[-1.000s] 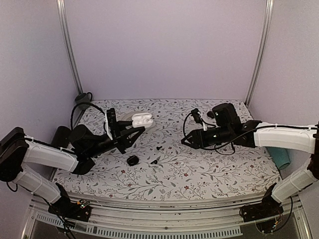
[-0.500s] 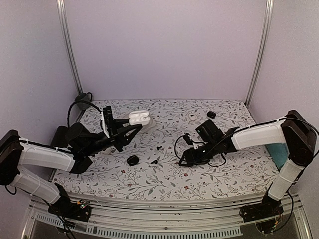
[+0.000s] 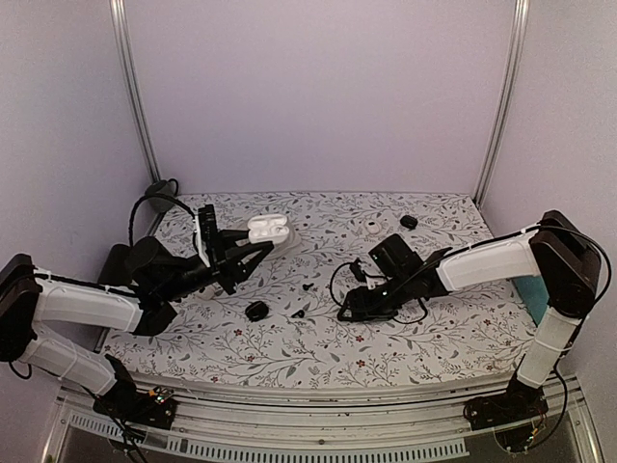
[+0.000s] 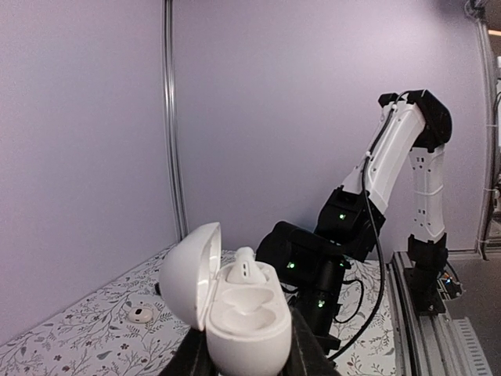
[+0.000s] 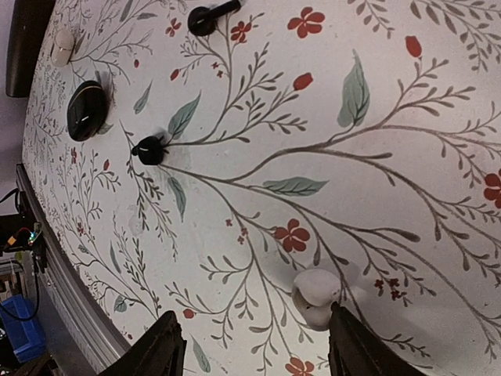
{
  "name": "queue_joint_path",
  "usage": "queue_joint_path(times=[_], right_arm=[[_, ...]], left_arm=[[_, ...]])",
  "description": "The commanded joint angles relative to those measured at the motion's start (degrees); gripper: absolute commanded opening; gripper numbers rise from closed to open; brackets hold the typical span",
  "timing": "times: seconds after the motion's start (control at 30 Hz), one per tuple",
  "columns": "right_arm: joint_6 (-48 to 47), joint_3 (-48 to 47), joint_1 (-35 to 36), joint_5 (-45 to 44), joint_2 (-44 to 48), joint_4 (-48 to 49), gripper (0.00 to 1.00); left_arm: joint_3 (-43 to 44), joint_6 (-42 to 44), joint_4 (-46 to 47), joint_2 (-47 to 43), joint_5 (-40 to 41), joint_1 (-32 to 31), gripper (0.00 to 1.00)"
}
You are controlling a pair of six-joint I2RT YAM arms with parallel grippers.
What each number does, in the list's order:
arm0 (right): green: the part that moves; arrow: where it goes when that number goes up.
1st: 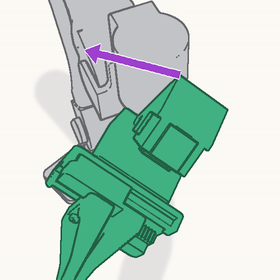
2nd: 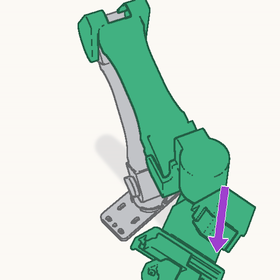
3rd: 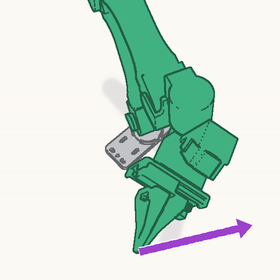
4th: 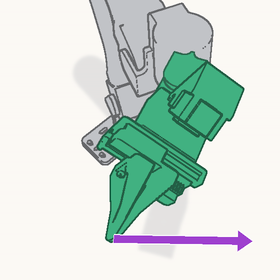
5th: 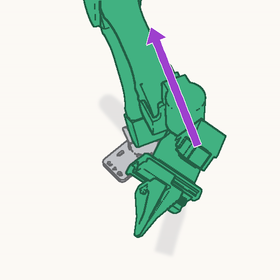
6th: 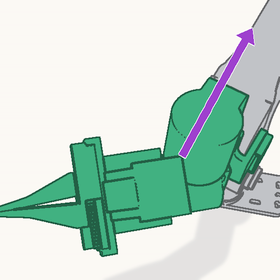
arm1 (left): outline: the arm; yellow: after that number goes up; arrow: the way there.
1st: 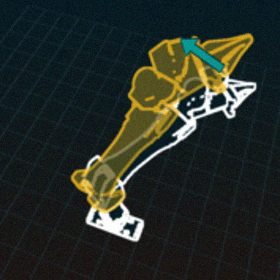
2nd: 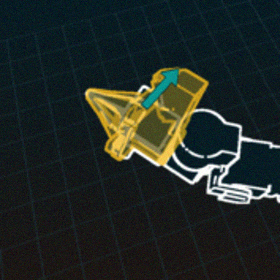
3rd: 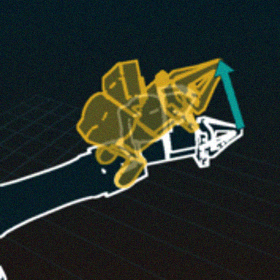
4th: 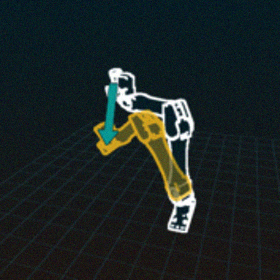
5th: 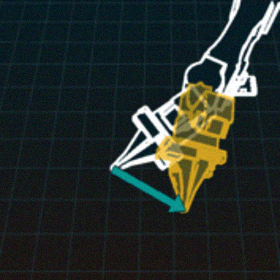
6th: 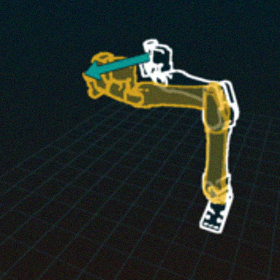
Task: Insert the wireless bluetooth earbuds into the charging case
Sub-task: Pick up the left earbud from the center of the board.
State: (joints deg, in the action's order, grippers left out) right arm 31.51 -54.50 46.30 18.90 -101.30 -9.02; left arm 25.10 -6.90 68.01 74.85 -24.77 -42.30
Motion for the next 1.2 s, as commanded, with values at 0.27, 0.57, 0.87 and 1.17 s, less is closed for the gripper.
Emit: queue_joint_path(times=[0.27,0.57,0.87,1.17], right_arm=[[8.3,1.1,4.9,-2.9,2.1,-1.9,0.64],[10.3,-0.9,7.9,0.2,-0.5,0.4,0.64],[9.3,-1.6,8.2,-5.1,2.8,-5.0,0.64],[6.5,-7.9,9.7,-12.9,4.2,-14.2,0.45]], left_arm=[[-0.6,1.0,-0.3,-2.6,-1.1,0.9,0.00],[-0.7,1.2,-0.6,-3.1,-1.4,1.1,0.00],[-1.0,1.5,-1.2,-4.1,-1.2,1.2,0.00],[-1.2,1.6,-1.5,-4.8,-1.0,1.2,0.00]])
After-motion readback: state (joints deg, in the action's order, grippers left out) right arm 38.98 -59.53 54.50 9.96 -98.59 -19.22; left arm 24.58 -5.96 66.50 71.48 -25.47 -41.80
